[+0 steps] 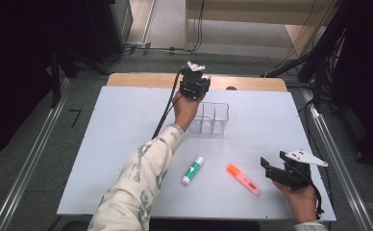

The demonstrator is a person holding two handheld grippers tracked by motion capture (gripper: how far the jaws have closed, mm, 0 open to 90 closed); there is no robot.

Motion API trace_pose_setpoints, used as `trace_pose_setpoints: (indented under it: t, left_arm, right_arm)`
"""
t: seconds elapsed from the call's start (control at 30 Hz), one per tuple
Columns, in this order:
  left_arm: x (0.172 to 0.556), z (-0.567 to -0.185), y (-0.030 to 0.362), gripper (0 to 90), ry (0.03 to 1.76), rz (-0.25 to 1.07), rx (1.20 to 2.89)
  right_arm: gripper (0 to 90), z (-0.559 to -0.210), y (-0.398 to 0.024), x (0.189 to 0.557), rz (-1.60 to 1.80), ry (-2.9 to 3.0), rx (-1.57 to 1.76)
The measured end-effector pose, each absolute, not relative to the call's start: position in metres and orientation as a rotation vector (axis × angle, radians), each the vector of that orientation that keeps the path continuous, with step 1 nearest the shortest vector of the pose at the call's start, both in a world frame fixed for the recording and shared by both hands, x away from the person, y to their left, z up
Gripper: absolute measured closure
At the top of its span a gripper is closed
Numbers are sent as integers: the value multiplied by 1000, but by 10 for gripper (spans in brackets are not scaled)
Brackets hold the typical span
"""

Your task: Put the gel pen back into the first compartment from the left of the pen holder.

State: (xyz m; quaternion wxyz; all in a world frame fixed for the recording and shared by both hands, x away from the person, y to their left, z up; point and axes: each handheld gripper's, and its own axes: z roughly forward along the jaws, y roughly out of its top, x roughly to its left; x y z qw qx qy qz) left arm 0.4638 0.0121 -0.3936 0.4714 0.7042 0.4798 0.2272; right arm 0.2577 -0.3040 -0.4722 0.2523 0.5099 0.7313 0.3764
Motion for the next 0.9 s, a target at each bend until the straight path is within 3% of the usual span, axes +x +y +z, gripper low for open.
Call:
trace_pose_setpoints:
  t: [0.9]
  left_arm:
    - [428,-405,30,775,1123,525,1759]
  right_arm:
    - [226,-473,-302,259,1012,1994,1380]
